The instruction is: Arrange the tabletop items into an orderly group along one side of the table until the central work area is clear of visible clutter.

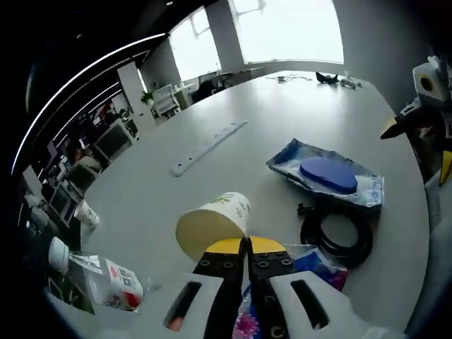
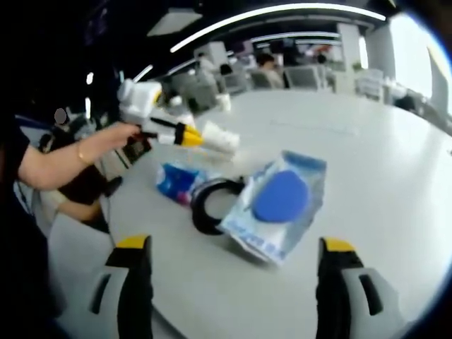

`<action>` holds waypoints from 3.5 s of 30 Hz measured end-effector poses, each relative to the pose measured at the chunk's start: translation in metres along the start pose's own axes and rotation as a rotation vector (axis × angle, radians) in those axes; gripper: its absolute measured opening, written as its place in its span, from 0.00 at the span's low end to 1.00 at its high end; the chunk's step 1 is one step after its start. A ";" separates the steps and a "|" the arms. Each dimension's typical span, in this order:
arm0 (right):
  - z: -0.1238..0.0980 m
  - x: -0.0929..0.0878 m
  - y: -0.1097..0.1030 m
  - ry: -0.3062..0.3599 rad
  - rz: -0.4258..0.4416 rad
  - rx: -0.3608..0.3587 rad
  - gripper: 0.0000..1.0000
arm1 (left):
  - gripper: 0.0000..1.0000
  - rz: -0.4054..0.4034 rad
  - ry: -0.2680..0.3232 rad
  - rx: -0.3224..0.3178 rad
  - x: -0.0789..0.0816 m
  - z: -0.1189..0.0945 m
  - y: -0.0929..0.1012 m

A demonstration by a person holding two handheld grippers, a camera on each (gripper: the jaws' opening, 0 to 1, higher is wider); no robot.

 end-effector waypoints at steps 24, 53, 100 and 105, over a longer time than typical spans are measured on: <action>0.002 -0.005 -0.004 -0.019 -0.001 0.018 0.94 | 0.00 0.190 -0.307 -0.045 -0.009 -0.026 -0.018; 0.003 -0.010 0.001 -0.034 0.019 0.009 0.93 | 0.01 0.476 -0.612 -0.095 -0.010 -0.022 -0.048; 0.000 -0.016 0.009 -0.029 0.081 0.004 0.92 | 0.07 0.579 -0.649 -0.135 -0.003 -0.007 -0.065; -0.001 -0.016 0.009 -0.028 0.084 0.005 0.92 | 0.12 0.559 -0.619 -0.125 0.001 -0.006 -0.065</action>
Point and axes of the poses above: the point that each gripper's makers call its tool centre point, and the gripper's own axes: z roughly forward along the fingers, y roughly to its right, x roughly out of its top, the point moved 6 cm from there along -z, roughly backward along the fingers, and after that the axes turned 9 degrees about -x, right-handed, at the moved point
